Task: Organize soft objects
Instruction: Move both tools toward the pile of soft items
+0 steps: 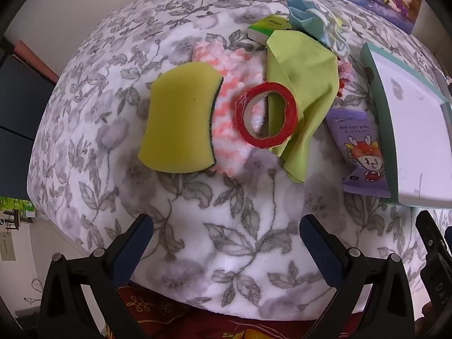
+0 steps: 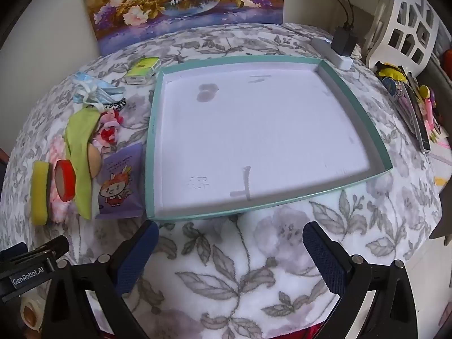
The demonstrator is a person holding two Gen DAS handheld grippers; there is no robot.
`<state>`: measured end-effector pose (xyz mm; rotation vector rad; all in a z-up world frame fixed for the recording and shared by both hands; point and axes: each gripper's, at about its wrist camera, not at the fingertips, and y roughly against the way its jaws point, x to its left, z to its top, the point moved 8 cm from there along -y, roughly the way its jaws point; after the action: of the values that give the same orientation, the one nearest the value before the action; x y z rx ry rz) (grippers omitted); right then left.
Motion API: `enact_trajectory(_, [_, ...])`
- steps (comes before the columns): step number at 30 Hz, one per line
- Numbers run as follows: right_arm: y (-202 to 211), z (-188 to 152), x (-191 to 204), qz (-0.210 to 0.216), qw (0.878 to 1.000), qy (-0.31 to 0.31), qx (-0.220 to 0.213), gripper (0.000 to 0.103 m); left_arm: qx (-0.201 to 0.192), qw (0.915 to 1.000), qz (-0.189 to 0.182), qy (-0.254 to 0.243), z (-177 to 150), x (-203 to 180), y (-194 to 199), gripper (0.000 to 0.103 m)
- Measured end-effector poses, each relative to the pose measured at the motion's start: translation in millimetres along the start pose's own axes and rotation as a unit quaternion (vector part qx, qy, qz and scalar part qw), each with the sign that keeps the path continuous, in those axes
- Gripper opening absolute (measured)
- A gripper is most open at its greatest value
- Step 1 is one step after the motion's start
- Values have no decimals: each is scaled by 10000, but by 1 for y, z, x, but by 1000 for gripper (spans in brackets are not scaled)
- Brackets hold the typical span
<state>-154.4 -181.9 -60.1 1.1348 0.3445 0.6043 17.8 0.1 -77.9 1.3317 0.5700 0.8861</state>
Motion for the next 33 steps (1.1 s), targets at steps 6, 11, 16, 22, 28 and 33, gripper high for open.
enact_trajectory(6, [0,0,-1,-63,10000,14,-22,103,-8,10000,64,34,0,1,-1,103])
enact_trajectory(11, [0,0,-1,-53,10000,20,-29,103,-28,10000,30,54,6,0,5,103])
enact_trajectory(16, [2,2,1,-61,10000,37,-15,103,-35,10000,39,62,9,0,4,103])
enact_trajectory(22, [3,2,2,-78,10000,48,-22,103,-99,9999,23,88,5,-1,4,103])
enact_trajectory(28, [3,1,4,-89,9999,72,-35,103,-132,9998,24,146,5,-2,6,103])
enact_trajectory(33, [-1,0,7,-100,9998,138,-47,103,-144,9998,22,169,5,-3,7,103])
